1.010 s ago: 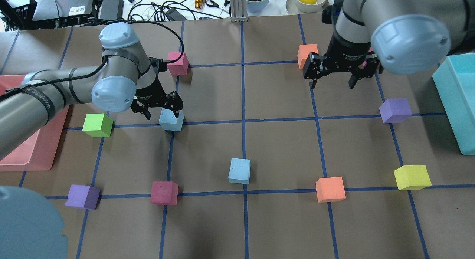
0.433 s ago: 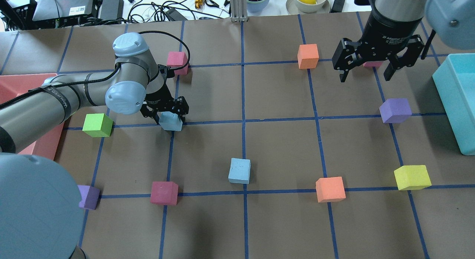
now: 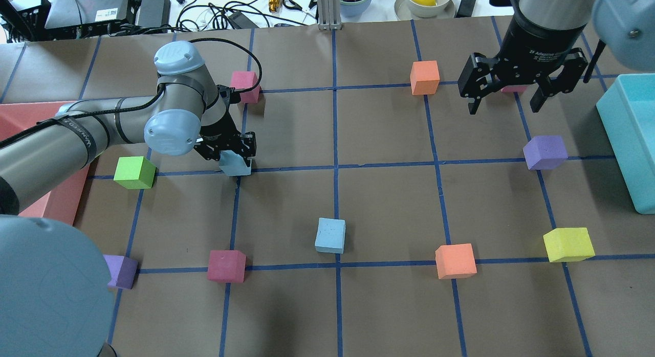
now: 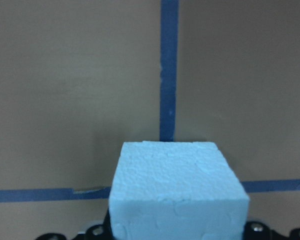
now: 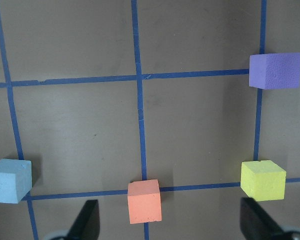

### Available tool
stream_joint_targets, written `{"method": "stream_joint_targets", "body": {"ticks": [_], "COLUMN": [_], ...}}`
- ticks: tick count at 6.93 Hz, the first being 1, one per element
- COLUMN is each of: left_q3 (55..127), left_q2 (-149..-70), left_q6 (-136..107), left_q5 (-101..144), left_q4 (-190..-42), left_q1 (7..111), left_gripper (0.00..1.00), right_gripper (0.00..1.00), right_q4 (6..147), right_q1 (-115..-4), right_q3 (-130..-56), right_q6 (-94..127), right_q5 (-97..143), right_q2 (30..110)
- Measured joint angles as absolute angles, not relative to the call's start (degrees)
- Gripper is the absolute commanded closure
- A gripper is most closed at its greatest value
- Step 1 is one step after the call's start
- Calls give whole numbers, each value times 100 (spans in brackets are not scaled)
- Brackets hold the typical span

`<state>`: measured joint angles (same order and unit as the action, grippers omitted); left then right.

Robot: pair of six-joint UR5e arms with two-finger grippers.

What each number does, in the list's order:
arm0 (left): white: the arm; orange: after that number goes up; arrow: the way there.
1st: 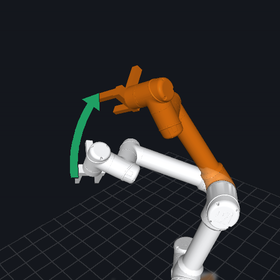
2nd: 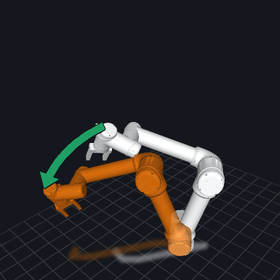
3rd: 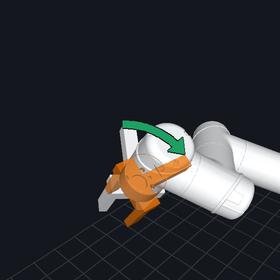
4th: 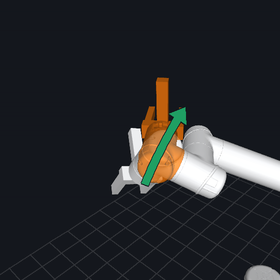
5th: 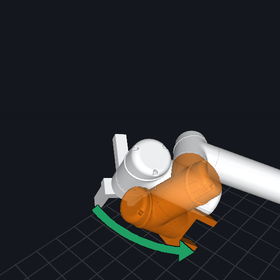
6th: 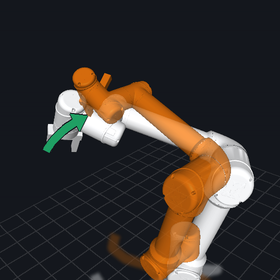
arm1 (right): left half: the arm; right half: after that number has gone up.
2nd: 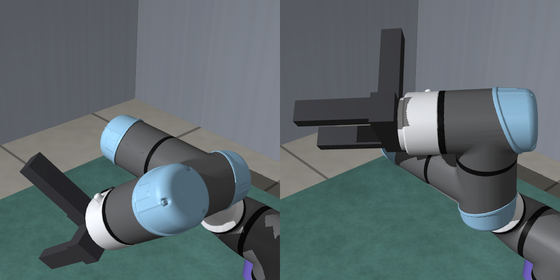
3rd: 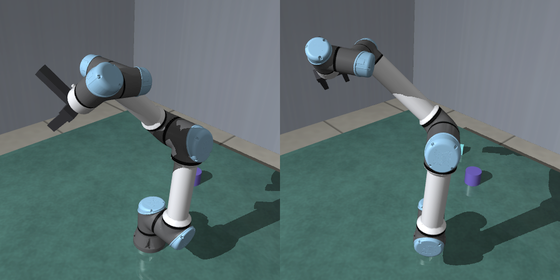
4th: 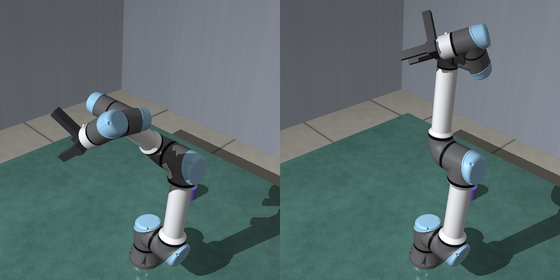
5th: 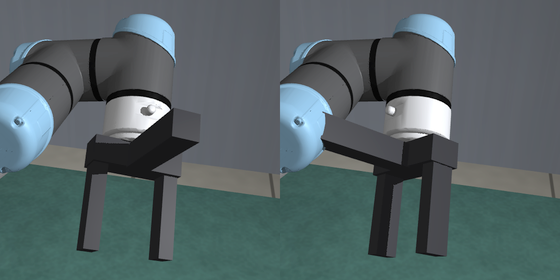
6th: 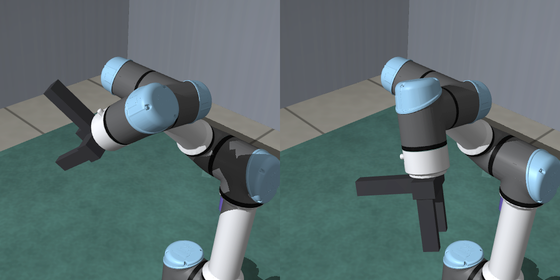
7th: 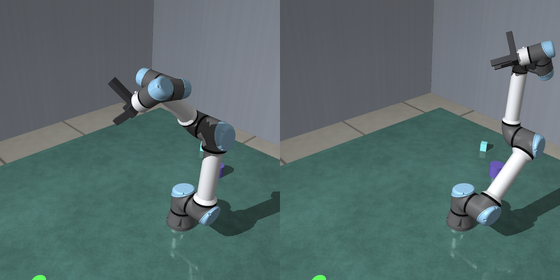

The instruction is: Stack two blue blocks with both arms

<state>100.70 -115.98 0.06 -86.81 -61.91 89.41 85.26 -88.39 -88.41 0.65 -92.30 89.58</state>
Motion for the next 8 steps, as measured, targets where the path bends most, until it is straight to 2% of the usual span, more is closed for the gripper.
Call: {"method": "stream_joint_targets", "body": {"ticks": [5,8], "left_q3": [10050,10590], "left_q2": [-10364,-10171], "left_q6": [-1196,-2278], "left_q5": [-8497,-8445], "left_q4": [-7182,-7162], "left_q1": [10433,11330], "left_gripper": [90,90], "right_gripper": [0,0], "right_q4": [8538,8546], "right_q1": [-8847,-8849], "right_q3": [-8881,-8885], "right_q6": [57,56], "right_q5": [-9167,-9183], "right_q2": [8972,8965]}}
